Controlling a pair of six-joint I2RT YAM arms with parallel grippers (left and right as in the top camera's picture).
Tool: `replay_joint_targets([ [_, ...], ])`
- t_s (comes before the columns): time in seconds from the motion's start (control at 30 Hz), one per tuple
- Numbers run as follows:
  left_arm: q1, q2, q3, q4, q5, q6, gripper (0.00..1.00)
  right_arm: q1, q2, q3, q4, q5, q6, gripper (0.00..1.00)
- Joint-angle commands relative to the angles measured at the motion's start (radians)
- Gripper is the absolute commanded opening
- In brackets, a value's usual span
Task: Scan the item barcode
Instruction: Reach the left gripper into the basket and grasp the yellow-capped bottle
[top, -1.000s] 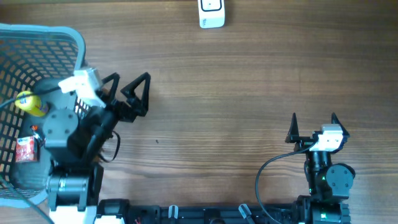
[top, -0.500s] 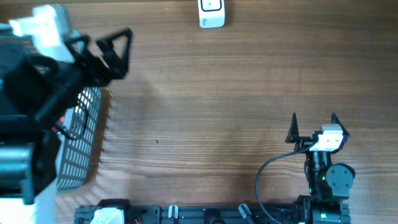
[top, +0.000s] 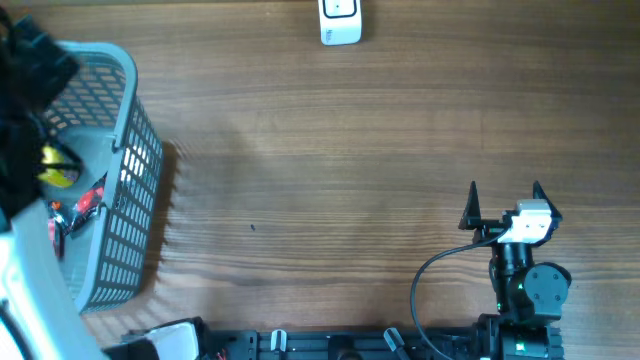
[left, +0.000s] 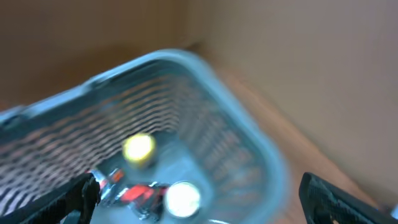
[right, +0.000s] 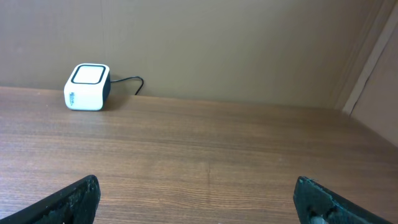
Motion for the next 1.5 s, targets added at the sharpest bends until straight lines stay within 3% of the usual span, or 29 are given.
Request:
replay_joint_targets([
  [0.0,0.170,0.074,-0.024,-0.080,-0.003,-0.209,1.00,-0.002,0.002,-0.001,0.002,-0.013,0.015,1.00],
  [0.27,0.321,0.109,-0.277,0.037,0.132,-0.215,1.00,-0.002,0.002,-0.001,0.002,-0.013,0.015,1.00],
  [0.53,0.321,0.109,-0.622,0.354,0.119,-0.214,1.00,-0.002,0.002,-0.001,0.002,-0.013,0.015,1.00],
  [0.83,0.321,0.146,-0.884,0.679,0.079,-0.210,1.00,-0.002,0.002,-0.001,0.002,-0.013,0.015,1.00],
  [0.97,0.323,0.215,-0.913,0.768,0.006,-0.209,1.00,-0.002,0.002,-0.001,0.002,-0.013,0.015,1.00],
  [1.37,0.359,0.433,-0.913,0.954,0.005,-0.210,1.00,-0.002,0.002,-0.001,0.002,-0.013,0.015,1.00],
  [1.47,0.378,0.455,-0.913,0.970,0.002,-0.210,0.95,-0.002,0.002,-0.001,0.002,-0.013,0.015,1.00],
])
